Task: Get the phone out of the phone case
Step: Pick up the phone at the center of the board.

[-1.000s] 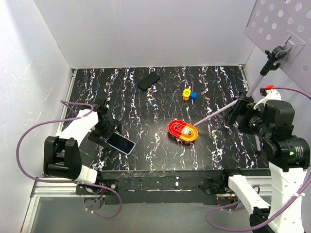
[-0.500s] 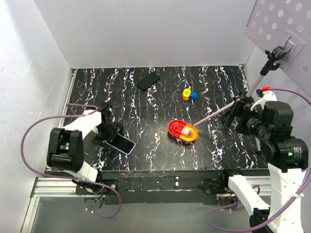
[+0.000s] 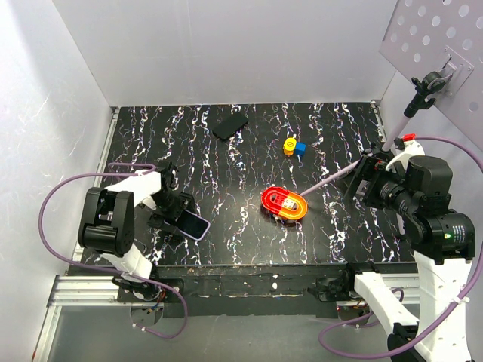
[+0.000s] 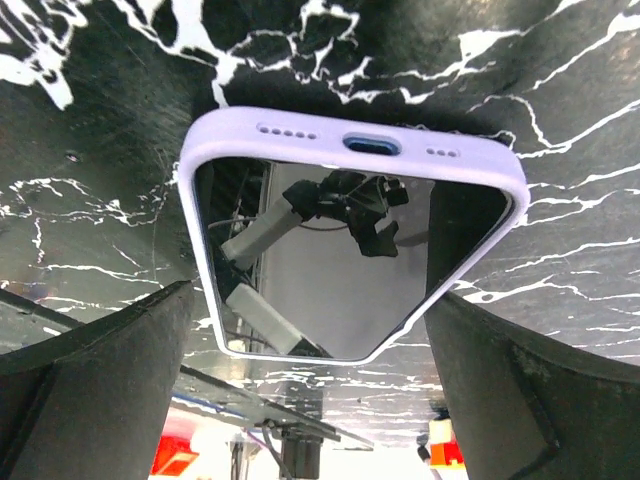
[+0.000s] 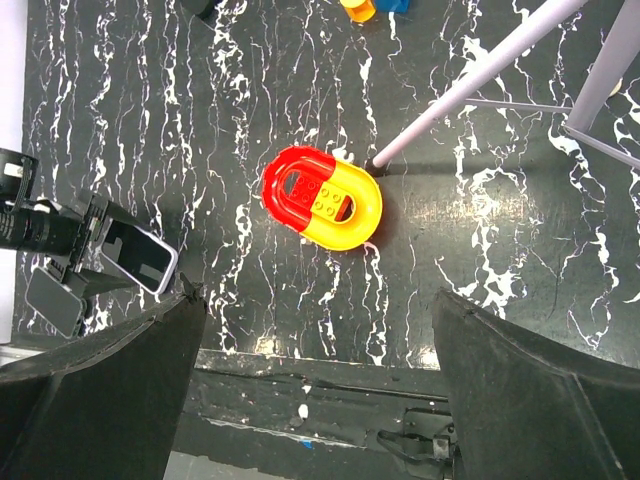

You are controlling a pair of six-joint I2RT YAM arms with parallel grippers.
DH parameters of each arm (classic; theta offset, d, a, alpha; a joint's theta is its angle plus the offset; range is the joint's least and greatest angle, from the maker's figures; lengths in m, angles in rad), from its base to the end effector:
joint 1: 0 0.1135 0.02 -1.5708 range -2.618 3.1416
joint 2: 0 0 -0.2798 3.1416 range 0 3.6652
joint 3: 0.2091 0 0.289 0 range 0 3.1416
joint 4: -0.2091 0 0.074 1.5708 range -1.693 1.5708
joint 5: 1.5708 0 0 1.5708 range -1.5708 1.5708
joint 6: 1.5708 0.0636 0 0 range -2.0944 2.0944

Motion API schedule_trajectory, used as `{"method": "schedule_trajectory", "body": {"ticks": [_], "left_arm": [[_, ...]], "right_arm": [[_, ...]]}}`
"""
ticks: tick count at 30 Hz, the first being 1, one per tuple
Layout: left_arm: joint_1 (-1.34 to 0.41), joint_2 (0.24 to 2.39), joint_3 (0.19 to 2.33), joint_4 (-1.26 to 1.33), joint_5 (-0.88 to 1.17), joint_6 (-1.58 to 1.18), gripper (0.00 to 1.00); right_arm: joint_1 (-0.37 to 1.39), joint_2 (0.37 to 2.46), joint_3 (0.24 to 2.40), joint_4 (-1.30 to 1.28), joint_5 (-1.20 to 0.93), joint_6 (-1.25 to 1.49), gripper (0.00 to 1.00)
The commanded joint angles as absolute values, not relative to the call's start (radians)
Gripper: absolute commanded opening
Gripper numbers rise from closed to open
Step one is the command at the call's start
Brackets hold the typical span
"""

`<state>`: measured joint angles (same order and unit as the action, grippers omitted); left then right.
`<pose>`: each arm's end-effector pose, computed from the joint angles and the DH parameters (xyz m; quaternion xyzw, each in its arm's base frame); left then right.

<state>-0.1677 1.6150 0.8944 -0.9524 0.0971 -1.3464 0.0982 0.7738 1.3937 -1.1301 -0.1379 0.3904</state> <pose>0.2655 -0.0512 0.1150 0.5565 -0.8279 0.0002 0.0704 0.1332 0.0219 0.4552 0.0908 0.8565 0.1797 0.4752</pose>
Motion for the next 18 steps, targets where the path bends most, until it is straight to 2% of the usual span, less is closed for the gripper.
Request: {"method": "schedule_trajectory", "body": {"ticks": [1, 3, 5, 7, 9, 14, 18], "left_arm": [[-0.172, 1.670, 0.877, -0.940, 0.107, -1.373, 1.00], [-0.172, 1.675, 0.859, -0.933, 0.101, -1.376, 1.00], [-0.173, 1.661, 0.832, -0.924, 0.080, -1.379, 0.90], [-0.175, 1.645, 0.799, -0.901, 0.066, -1.364, 0.72], [-0.178, 1.626, 0.782, -0.871, 0.061, -1.323, 0.48], [-0.222, 1.559, 0.781, -0.825, 0.029, -1.191, 0.15], [-0.349, 1.476, 0.813, -0.824, -0.052, -1.077, 0.07]], "right_arm": [[0.094, 0.775, 1.387, -1.081, -0.152, 0.393, 1.00], [0.094, 0.781, 1.385, -1.089, -0.159, 0.382, 1.00], [0.094, 0.790, 1.368, -1.094, -0.179, 0.374, 1.00], [0.094, 0.799, 1.341, -1.083, -0.279, 0.356, 1.00], [0.103, 0.801, 1.289, -1.049, -0.381, 0.371, 1.00], [0.205, 0.759, 1.164, -0.953, -0.355, 0.429, 1.00], [0.290, 0.758, 1.098, -0.930, -0.318, 0.456, 1.00]]}}
